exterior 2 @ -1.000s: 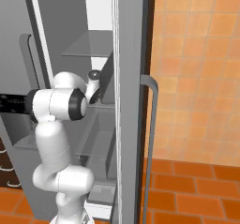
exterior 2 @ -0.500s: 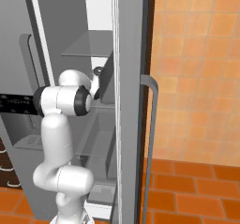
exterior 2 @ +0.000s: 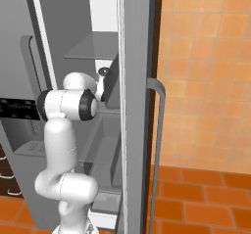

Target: Place one corn and one steak in each tupperware on the nearby counter, to pack two identical lunches.

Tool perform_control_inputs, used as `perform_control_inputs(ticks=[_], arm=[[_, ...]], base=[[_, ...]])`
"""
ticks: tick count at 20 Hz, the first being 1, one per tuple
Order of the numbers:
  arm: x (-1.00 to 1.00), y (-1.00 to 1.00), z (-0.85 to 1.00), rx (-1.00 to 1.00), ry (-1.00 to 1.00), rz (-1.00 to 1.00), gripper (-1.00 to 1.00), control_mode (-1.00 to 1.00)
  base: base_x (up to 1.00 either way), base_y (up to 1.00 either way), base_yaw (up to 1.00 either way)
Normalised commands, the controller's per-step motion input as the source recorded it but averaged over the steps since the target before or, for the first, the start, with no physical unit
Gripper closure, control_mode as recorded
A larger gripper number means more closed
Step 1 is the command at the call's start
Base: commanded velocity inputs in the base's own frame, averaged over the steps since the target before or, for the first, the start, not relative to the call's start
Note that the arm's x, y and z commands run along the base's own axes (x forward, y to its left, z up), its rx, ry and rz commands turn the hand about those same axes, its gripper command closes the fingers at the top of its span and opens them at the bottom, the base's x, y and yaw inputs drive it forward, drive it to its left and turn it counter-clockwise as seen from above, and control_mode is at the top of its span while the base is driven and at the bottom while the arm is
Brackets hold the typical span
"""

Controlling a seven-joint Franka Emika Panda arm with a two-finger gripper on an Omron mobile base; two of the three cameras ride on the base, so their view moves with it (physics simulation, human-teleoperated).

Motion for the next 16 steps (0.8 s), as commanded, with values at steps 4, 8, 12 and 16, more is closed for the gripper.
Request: perform_control_inputs(ticks=[4,8,12,16], arm=[[0.0,0.0,-0.04,0.0,-0.03,0.0,1.0,-1.0],[-0.13,0.0,0.0,0.0,-0.02,0.0,1.0,-1.0],[-0.81,0.0,0.17,0.0,-0.33,-0.02,1.0,-1.0],[-0.89,0.0,0.55,0.0,-0.42,-0.03,1.0,-1.0]], base=[[0.0,0.0,0.0],[0.0,0.0,0.0],[0.0,0.0,0.0],[0.0,0.0,0.0]])
